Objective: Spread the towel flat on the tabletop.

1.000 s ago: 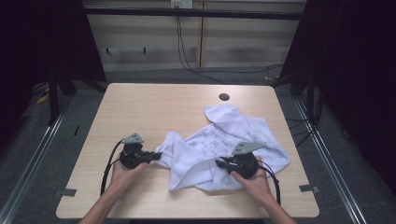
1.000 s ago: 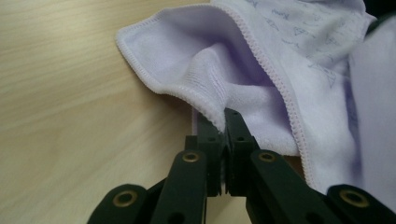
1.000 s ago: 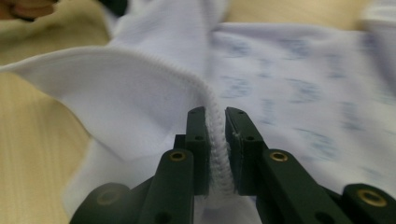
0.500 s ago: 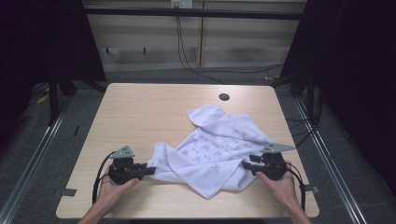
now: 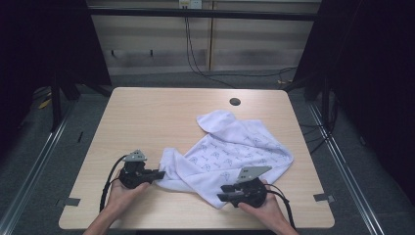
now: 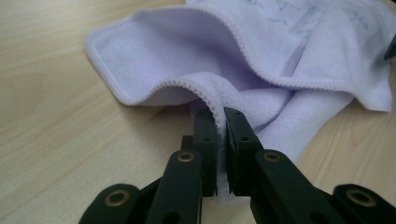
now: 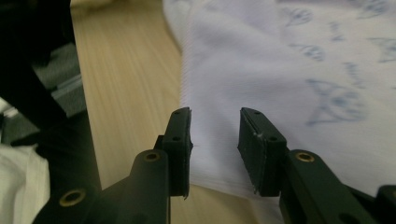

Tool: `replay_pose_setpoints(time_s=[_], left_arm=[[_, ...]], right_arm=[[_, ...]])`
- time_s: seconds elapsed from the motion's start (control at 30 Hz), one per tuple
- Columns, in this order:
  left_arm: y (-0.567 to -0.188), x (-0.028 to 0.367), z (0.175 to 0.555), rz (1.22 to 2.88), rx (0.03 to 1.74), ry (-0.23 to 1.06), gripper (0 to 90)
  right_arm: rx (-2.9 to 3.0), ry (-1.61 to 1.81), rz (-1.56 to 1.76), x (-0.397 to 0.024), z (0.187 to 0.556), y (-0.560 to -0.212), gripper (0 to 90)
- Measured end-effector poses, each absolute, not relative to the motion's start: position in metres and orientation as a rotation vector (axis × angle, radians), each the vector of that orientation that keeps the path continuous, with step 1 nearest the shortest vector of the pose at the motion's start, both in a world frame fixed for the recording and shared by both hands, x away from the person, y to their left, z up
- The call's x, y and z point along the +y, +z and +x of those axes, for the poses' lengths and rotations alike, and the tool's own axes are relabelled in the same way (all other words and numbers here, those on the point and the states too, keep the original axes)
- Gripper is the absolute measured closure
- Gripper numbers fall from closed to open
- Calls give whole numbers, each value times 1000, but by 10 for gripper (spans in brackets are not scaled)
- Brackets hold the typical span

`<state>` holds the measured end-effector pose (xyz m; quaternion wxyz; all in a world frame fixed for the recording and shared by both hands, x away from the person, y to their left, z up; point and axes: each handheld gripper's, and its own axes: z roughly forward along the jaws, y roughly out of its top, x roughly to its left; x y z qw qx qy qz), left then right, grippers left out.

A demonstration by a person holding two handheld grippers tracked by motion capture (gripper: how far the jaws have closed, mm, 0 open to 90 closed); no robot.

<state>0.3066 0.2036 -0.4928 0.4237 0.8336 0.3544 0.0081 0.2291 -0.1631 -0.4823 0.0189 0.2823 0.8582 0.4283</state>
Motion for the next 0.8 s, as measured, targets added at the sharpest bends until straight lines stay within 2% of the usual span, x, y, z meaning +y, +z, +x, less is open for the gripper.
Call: replay_pose_setpoints(time_s=[0.27,0.4,0.63,0.8], left_arm=[[-495,207,306,2072,899,8,813],[-495,208,307,2060,910,3,801],[-494,210,306,2059,908,2,795],[-494,211,302,2067,896,-8,795]], right_arm=[[2753,1253,787,-151,224,-500,568],[2718,1230,703,-150,217,-502,570],[2658,1166,746,-151,220,-501,862],[2669,1278,864,-158,226,-496,874]])
